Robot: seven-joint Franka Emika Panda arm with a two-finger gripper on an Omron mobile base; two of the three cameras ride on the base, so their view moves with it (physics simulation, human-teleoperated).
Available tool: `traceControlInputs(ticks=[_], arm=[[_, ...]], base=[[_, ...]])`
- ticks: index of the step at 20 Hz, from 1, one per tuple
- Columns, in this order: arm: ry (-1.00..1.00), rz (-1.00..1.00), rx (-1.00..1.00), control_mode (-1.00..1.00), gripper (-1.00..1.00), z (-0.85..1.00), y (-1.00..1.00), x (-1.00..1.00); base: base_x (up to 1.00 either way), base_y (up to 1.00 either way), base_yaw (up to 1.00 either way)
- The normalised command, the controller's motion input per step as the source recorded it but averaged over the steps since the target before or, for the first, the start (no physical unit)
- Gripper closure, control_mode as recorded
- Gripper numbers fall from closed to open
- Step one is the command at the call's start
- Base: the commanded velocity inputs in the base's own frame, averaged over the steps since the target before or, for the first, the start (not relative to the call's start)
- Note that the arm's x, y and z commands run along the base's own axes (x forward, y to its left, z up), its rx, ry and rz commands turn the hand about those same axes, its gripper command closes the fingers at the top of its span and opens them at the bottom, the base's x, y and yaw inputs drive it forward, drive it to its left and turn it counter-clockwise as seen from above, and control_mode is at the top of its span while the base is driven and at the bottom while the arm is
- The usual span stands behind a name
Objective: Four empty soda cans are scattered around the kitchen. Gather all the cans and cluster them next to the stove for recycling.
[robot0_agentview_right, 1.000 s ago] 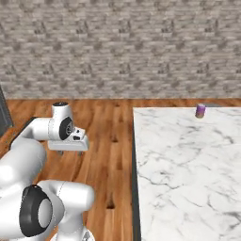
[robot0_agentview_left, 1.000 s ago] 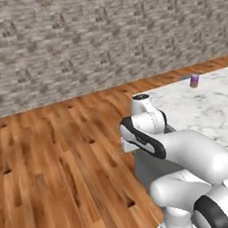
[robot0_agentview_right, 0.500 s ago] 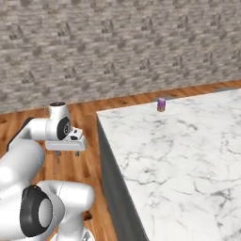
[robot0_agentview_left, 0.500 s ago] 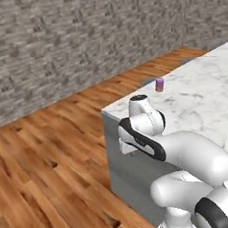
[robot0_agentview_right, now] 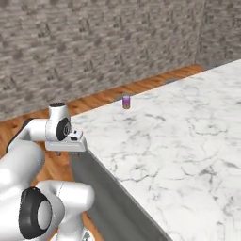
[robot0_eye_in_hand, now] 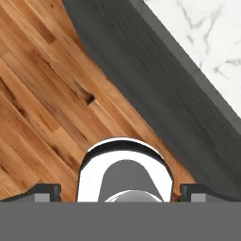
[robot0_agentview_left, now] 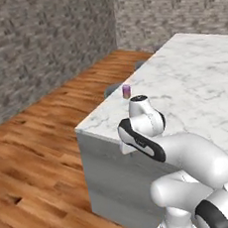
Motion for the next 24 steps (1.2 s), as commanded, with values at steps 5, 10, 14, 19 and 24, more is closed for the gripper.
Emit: traceControlInputs(ticks=[5, 10, 14, 19, 24], arm=[[0.0, 0.0, 0.0, 1.0, -1.0, 0.0, 0.0, 0.0], [0.0, 0.0, 0.0, 1.0, -1.0, 0.0, 0.0, 0.0], [0.0, 0.0, 0.0, 1.0, -1.0, 0.0, 0.0, 0.0], [0.0, 0.0, 0.0, 1.0, -1.0, 0.0, 0.0, 0.0], [0.0, 0.0, 0.0, 1.0, -1.0, 0.0, 0.0, 0.0]], base=[[0.41, 0.32, -0.56], [0.4, 0.4, -0.46], [0.29, 0.58, -0.21], [0.23, 0.61, -0.17], [0.37, 0.43, -0.42]])
